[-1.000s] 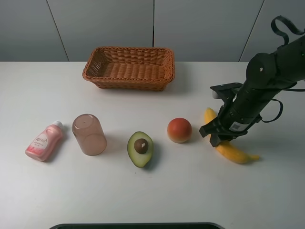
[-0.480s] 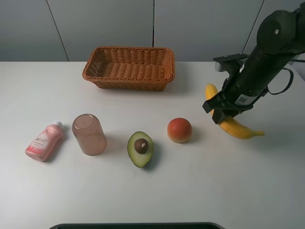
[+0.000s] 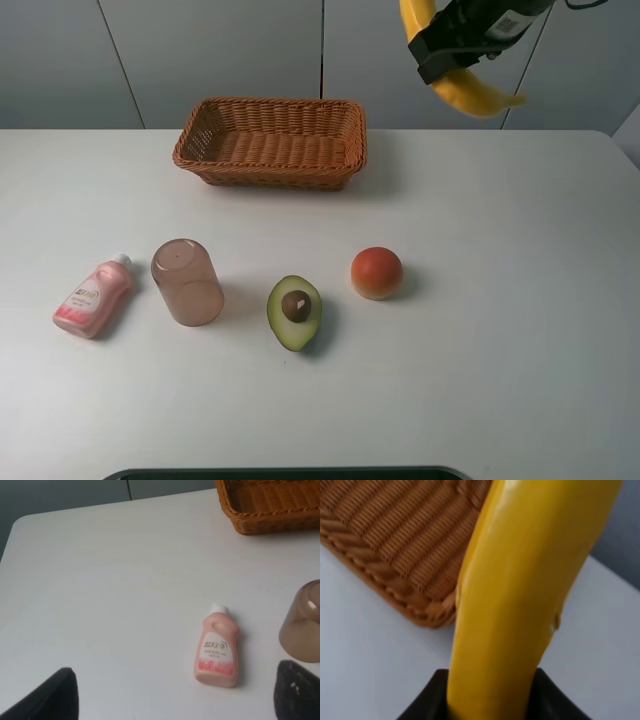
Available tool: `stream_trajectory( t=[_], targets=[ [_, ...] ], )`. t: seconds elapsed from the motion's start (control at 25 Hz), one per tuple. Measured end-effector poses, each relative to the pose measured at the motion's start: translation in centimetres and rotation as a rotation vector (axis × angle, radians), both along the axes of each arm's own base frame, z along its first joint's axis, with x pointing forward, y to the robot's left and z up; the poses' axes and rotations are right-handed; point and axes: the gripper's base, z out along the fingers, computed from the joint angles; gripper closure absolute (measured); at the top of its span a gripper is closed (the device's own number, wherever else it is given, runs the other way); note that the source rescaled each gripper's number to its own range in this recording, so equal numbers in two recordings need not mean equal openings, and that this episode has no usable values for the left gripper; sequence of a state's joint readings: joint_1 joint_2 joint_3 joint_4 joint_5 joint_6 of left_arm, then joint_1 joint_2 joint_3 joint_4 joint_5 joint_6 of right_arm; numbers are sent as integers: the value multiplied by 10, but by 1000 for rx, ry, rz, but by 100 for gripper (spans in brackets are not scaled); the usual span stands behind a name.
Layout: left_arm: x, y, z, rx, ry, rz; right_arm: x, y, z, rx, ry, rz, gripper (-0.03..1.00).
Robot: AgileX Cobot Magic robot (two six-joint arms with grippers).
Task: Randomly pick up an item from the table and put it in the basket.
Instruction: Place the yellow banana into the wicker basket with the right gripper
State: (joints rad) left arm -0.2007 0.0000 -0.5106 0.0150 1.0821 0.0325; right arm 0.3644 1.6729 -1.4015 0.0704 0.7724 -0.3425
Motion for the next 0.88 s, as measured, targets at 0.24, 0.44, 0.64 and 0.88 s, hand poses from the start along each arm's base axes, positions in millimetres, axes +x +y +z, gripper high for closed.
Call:
stream_trajectory(
  t=[0.24, 0.44, 0.64, 0.88],
  targets=[
    [0, 0, 0, 0, 0, 0, 29, 54, 8, -17, -239, 207, 97],
    [0, 0, 0, 0, 0, 0, 48, 102, -8, -35, -365, 343, 97],
    [0, 0, 0, 0, 0, 0, 68, 140, -50, -65, -347, 422, 97],
    [0, 0, 0, 0, 0, 0, 79, 159, -126, -123, -226, 471, 97]
  ],
)
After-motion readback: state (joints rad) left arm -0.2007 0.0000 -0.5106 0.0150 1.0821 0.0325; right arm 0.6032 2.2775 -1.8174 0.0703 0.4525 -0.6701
